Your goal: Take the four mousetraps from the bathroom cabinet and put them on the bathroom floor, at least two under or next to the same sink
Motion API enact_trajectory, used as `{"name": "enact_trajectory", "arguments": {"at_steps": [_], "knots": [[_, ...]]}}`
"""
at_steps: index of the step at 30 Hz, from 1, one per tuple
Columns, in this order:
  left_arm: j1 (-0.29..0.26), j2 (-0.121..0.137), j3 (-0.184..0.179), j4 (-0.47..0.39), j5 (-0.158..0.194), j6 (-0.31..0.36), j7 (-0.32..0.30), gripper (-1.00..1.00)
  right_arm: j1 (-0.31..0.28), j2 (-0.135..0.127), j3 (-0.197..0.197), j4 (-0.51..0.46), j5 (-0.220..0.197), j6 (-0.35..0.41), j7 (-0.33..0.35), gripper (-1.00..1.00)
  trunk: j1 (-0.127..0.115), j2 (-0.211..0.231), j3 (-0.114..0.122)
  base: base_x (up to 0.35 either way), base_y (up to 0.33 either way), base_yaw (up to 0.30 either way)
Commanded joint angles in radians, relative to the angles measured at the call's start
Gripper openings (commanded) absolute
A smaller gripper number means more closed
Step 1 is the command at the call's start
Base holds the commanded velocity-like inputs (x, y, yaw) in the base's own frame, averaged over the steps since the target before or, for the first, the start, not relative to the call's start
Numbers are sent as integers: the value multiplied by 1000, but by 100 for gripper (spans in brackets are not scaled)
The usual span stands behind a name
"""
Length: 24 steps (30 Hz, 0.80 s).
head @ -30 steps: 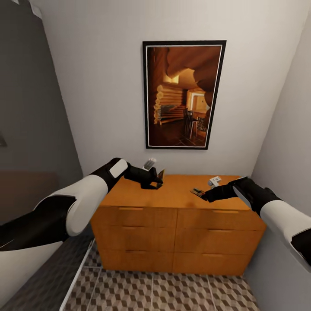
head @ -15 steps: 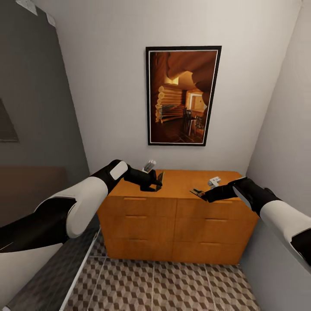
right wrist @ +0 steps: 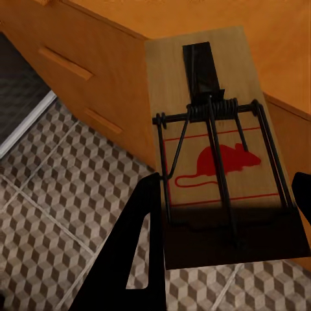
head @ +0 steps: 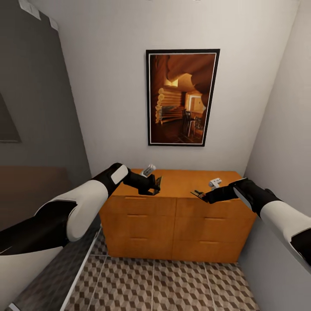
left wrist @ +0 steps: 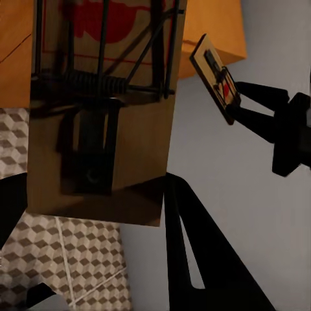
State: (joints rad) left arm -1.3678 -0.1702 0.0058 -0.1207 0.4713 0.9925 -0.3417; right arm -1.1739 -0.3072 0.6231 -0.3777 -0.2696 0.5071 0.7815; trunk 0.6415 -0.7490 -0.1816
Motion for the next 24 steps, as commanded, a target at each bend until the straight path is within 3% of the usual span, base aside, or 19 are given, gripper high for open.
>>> {"name": "enact_trajectory", "arguments": {"at_steps": [1, 14, 19, 24], "knots": [[1, 0, 0, 0, -8, 2, -5, -100, -1, -1, 6, -1, -11, 8, -1, -100, -4, 6, 2, -1, 0, 0], [47, 2, 0, -1, -14, 0, -4, -100, 0, -1, 5, -1, -11, 8, -1, -100, -53, 97, 48, 0, 0, 73], [67, 3, 0, -2, -15, -3, -4, -100, 0, -1, 6, -1, -10, 8, -1, -100, -53, 97, 54, -37, 7, 174], [71, 4, 0, -1, -16, -7, -5, -100, 0, -1, 6, -1, -10, 8, -1, -100, -53, 97, 56, -245, 67, 66]]}}
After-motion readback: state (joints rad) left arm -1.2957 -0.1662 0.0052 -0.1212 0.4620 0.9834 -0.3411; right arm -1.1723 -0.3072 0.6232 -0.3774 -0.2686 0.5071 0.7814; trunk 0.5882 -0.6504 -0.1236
